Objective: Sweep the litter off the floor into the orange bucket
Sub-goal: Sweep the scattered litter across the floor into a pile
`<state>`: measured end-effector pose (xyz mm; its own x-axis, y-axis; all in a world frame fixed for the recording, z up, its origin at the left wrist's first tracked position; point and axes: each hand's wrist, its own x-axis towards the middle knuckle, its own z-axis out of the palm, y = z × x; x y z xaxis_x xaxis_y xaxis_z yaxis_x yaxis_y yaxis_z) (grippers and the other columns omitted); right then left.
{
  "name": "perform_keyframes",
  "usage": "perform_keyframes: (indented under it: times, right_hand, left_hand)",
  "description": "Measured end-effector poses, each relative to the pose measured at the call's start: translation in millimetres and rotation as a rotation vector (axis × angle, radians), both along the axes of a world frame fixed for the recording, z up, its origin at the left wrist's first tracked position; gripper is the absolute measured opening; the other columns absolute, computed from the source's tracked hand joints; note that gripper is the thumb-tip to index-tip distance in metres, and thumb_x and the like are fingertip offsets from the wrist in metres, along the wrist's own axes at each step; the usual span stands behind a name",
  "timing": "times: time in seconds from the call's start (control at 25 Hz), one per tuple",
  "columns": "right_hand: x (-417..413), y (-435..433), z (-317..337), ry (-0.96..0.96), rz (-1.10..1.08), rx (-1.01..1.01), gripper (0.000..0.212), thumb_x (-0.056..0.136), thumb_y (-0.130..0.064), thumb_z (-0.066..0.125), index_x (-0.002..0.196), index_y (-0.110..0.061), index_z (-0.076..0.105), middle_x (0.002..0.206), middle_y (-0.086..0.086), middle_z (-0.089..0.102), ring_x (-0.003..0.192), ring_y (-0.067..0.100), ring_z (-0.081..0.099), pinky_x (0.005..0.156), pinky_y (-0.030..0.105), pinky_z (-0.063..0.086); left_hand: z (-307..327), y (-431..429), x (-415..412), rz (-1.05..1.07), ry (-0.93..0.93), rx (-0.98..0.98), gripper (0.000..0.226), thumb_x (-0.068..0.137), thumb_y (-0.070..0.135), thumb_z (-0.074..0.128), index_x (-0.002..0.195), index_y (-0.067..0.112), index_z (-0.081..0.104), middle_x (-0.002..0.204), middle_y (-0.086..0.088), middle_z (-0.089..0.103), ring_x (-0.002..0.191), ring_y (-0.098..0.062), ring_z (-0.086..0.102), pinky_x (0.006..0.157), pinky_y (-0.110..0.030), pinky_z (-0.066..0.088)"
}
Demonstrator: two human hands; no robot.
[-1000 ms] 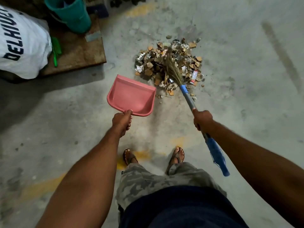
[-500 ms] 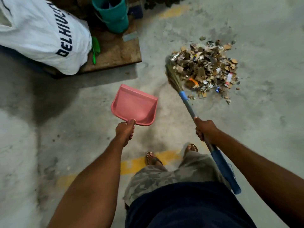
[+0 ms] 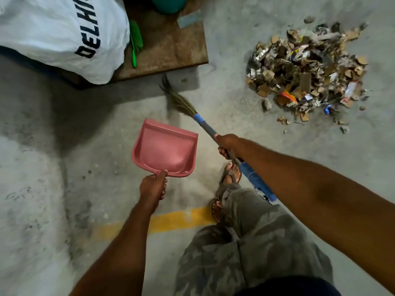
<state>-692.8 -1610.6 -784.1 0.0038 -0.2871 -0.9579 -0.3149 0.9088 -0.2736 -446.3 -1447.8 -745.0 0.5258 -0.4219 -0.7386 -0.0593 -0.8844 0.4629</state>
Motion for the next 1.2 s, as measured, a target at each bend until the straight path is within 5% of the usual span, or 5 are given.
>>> perform_keyframes:
  times: [0.28,0.36,0.52,0.84,1.2]
  right_hand:
    - [15,-36,3,0.173,-0.624,0.03,0.041,0.105,-0.045,0.049,0.091,-0.008,0.056,0.066,0.01,0.054,0.044,0.022,0.048,0.034,0.018,0.037]
    - [-2,-23,19,0.297,-0.561,-0.063,0.049,0.104,-0.052,0.047,0.093,-0.005,0.059,0.073,0.012,0.06,0.049,0.023,0.053,0.03,0.017,0.034]
    - [-27,3,26,0.377,-0.234,-0.087,0.065,0.1,-0.062,0.046,0.102,-0.001,0.068,0.094,0.017,0.071,0.079,0.034,0.069,0.062,0.032,0.053]
    - [-71,10,30,0.415,-0.397,0.026,0.039,0.102,-0.039,0.052,0.083,-0.004,0.055,0.059,0.011,0.054,0.038,0.022,0.05,0.042,0.025,0.04]
    - [-49,107,39,0.513,-0.364,-0.01,0.056,0.097,-0.056,0.058,0.09,-0.001,0.065,0.072,0.017,0.064,0.055,0.03,0.06,0.056,0.036,0.052]
  left_hand:
    - [-19,-79,-6,-0.129,-0.02,0.007,0.034,0.094,0.035,0.067,0.073,0.008,0.065,0.053,-0.006,0.054,0.041,-0.019,0.045,0.041,-0.022,0.037]
    - [-16,-105,-12,-0.174,0.008,0.011,0.033,0.093,0.035,0.067,0.073,0.009,0.065,0.054,-0.005,0.055,0.041,-0.019,0.046,0.043,-0.023,0.038]
    - [-4,-141,-18,-0.236,0.032,0.006,0.036,0.095,0.038,0.068,0.071,0.011,0.063,0.052,-0.003,0.055,0.041,-0.017,0.046,0.041,-0.022,0.036]
    - [7,-184,-22,-0.478,0.111,0.032,0.034,0.092,0.035,0.068,0.073,0.008,0.066,0.057,-0.004,0.058,0.04,-0.016,0.047,0.039,-0.019,0.035]
    - [16,-189,-11,-0.716,0.117,0.07,0.032,0.091,0.036,0.068,0.074,0.009,0.065,0.056,-0.003,0.058,0.04,-0.015,0.046,0.041,-0.021,0.035]
